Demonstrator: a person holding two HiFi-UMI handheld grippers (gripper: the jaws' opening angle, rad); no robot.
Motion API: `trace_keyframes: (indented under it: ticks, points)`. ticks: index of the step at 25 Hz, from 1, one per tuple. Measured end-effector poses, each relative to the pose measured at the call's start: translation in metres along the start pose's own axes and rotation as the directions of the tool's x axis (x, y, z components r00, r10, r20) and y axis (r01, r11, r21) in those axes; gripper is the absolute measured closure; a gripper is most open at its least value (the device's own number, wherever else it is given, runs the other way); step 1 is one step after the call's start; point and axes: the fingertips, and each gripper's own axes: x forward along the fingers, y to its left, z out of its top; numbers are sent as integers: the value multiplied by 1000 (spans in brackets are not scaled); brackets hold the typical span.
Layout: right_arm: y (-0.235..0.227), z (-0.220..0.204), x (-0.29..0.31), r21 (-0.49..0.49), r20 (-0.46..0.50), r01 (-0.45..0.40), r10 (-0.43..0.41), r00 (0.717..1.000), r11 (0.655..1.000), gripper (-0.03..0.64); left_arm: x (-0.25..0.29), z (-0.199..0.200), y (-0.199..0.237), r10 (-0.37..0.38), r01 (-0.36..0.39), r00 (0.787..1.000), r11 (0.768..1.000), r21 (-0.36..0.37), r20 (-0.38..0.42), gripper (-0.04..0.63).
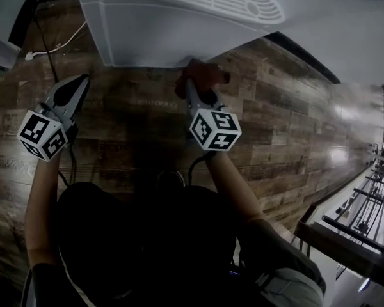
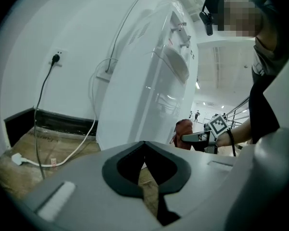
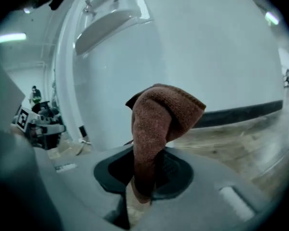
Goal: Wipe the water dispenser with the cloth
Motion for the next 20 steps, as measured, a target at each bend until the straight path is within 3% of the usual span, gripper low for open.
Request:
trace_keyframes:
  ticks: [3,6,10,12,15,20]
  points:
    - [-48,16,0,17,17,124,-124,992,992,555,9,4,-6,-25,25,1000,1000,18,-8,578]
    - [-52,28,11,41,33,125,-127,991,991,555,15,9,-11,-40,40,999,999,28,-5,578]
    - [-22,33,20,36,62,96,-99,993,995,555,17,13,-14,-47,47,999,998,38,-7,578]
    - [-1,30,23,48,62,58,-61,996,997,555,17,16,-14,-51,51,999,997,49,-11,578]
    - [48,25,31,28,45,-69,67,997,997,555,15,22,-12,-51,50,999,997,57,4,578]
    - [139,21,58,-144,-21,-269,269,963,952,555,7,29,-7,-34,32,999,998,46,33,578]
